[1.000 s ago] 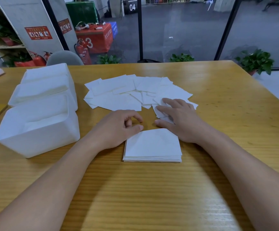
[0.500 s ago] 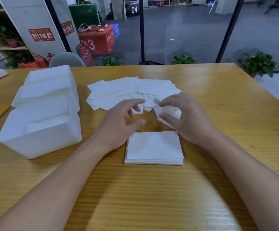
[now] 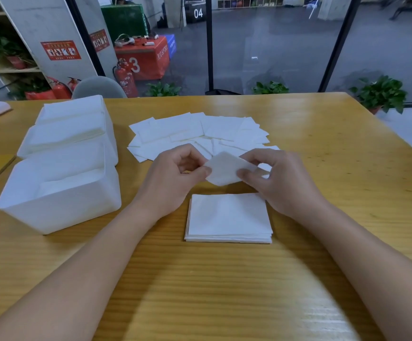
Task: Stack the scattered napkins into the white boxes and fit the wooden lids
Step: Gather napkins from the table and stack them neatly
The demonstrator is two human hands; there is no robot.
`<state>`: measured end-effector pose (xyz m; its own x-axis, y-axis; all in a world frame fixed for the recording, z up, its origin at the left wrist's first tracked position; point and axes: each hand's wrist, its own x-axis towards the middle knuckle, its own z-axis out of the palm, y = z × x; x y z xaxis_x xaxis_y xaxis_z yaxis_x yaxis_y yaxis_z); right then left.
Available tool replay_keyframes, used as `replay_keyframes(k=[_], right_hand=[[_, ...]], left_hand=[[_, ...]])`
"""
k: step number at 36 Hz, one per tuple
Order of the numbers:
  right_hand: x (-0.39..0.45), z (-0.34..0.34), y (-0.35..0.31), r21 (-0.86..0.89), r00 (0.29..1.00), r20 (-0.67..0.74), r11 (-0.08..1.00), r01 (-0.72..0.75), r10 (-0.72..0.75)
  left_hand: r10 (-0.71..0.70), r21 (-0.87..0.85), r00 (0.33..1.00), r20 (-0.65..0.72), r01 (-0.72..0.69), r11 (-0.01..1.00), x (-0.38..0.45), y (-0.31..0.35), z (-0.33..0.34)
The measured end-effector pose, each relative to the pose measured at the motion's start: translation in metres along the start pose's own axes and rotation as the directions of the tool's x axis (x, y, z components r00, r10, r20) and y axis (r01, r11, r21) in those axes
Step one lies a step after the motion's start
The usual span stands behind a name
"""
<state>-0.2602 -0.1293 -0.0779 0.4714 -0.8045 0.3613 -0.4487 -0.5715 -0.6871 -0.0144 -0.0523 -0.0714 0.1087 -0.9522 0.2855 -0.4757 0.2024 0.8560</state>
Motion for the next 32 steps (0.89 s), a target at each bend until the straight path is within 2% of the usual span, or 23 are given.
replay_keyframes(k=[4,8,11,15,19,21,22,25,32], right_hand=[[0.002,-0.009,-0.002,0.105,0.995,-0.096,0.994,-0.020,0.030],[0.000,-0.008,-0.006,0.173,0.997,-0.078,0.985,-0.012,0.025],[-0.002,-0.005,-0.011,0.183,1.000,-0.029,0.983,0.012,-0.007],[-0.004,-0.008,-0.020,0.244,0.999,-0.049,0.970,0.010,0.002],[-0.002,-0.018,-0.026,0.314,0.995,-0.065,0.948,-0.048,0.072],[-0.001,-0.025,-0.023,0.260,0.994,0.016,0.959,-0.112,0.111],[-0.001,-0.028,-0.021,0.227,0.986,0.098,0.962,-0.155,0.135],[-0.002,-0.032,-0.021,0.140,0.915,0.345,0.952,-0.273,0.212],[0.000,-0.032,-0.015,0.122,0.908,0.321,0.940,-0.320,0.267]], left_hand=[[-0.046,0.042,0.999,0.007,0.045,0.998,0.002,-0.005,-0.005],[-0.021,0.026,0.992,0.124,0.018,0.999,-0.002,0.001,-0.003],[0.034,-0.088,0.998,0.058,-0.029,0.996,-0.003,0.006,0.002],[0.081,-0.149,0.996,-0.048,-0.088,0.985,-0.003,0.007,0.002],[0.027,-0.165,0.999,0.034,-0.021,0.986,0.001,0.008,-0.009],[-0.043,-0.130,0.992,0.121,0.059,0.990,0.002,0.007,-0.013],[-0.083,-0.109,0.982,0.172,0.103,0.989,0.002,0.007,-0.015],[-0.165,-0.016,0.947,0.276,0.176,0.984,0.002,0.004,-0.019],[-0.199,0.044,0.922,0.331,0.196,0.980,0.001,0.009,-0.022]])
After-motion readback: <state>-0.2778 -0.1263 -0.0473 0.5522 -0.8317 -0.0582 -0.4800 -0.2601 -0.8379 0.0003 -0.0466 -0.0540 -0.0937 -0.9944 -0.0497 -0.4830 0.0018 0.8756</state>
